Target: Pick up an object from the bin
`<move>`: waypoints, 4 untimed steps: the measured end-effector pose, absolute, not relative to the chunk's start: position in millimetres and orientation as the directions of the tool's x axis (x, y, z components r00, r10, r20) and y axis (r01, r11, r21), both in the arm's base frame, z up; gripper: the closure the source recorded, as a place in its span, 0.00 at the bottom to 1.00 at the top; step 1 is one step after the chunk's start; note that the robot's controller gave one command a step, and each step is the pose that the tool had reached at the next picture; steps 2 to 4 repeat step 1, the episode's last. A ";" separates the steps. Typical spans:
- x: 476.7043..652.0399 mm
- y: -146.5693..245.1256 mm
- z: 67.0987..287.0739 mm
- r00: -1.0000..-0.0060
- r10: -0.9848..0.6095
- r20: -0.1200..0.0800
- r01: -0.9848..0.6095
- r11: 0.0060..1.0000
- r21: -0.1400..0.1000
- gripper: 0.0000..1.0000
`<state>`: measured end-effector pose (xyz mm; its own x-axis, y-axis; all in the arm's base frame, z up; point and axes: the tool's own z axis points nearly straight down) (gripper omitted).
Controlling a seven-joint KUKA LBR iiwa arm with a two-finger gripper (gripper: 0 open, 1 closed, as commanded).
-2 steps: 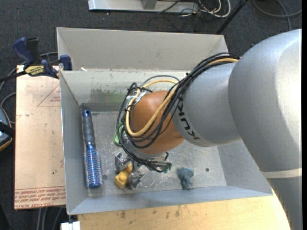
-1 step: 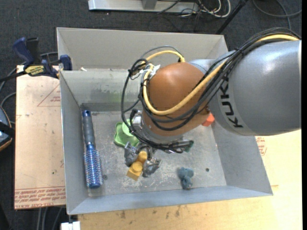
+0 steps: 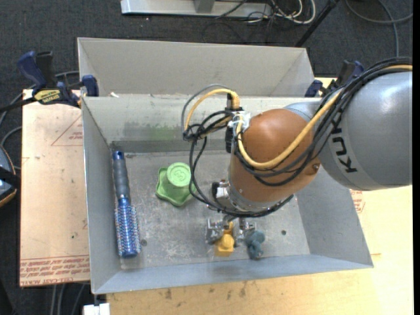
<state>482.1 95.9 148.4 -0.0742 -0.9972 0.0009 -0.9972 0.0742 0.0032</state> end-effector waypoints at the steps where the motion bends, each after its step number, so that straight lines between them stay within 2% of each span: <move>1: 485.8 98.8 250.8 -0.051 -0.999 -0.004 -0.999 0.051 -0.009 1.00; 4: 485.8 98.8 250.8 -0.051 -0.999 -0.004 -0.999 0.051 -0.009 1.00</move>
Offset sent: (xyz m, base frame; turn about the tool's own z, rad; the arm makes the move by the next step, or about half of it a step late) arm 0.0020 0.0019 0.0983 -0.0287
